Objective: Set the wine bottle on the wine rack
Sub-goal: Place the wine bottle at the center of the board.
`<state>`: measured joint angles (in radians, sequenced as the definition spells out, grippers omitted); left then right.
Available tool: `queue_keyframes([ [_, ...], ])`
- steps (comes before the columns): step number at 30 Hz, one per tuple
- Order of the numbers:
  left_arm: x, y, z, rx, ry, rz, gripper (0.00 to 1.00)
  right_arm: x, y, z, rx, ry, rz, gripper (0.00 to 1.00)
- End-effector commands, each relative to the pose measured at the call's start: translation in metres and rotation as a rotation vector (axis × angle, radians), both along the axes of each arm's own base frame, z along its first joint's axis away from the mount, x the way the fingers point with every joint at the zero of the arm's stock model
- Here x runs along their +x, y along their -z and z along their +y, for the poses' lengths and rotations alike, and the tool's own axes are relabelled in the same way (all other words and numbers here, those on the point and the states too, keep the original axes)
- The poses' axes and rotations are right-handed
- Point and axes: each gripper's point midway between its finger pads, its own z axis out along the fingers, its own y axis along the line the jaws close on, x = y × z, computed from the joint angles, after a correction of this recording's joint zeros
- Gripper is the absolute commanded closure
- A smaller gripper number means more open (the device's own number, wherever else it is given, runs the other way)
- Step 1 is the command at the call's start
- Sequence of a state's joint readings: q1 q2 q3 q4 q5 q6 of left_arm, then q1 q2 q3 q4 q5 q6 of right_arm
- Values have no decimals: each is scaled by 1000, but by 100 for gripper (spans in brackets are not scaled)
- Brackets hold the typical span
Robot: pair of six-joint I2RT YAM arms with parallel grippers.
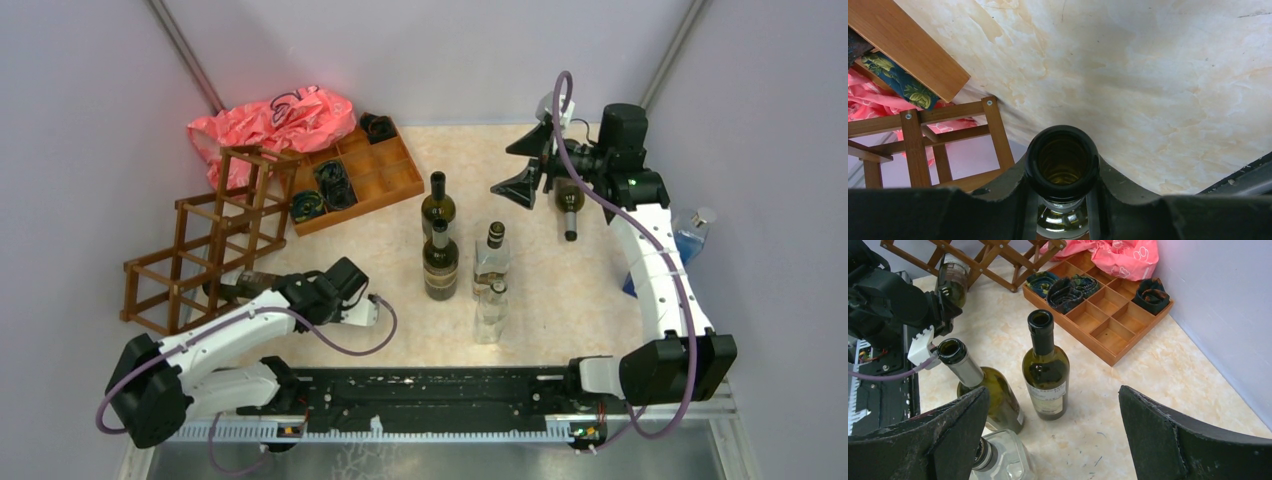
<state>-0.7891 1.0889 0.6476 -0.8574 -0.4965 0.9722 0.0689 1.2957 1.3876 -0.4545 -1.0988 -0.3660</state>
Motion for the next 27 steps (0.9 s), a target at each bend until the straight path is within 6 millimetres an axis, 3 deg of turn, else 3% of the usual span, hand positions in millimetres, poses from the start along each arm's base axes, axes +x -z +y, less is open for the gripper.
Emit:
queue_keyframes([
  [1,5,-8,8,49,7,-67,100,-8,-23,1,18,-21,-62,1],
  [9,-5,-1,10,30,50,-32,100,-12,-22,0,19,-19,-41,1],
  [27,-32,12,28,25,28,16,87,-16,-24,1,20,-22,-20,1],
])
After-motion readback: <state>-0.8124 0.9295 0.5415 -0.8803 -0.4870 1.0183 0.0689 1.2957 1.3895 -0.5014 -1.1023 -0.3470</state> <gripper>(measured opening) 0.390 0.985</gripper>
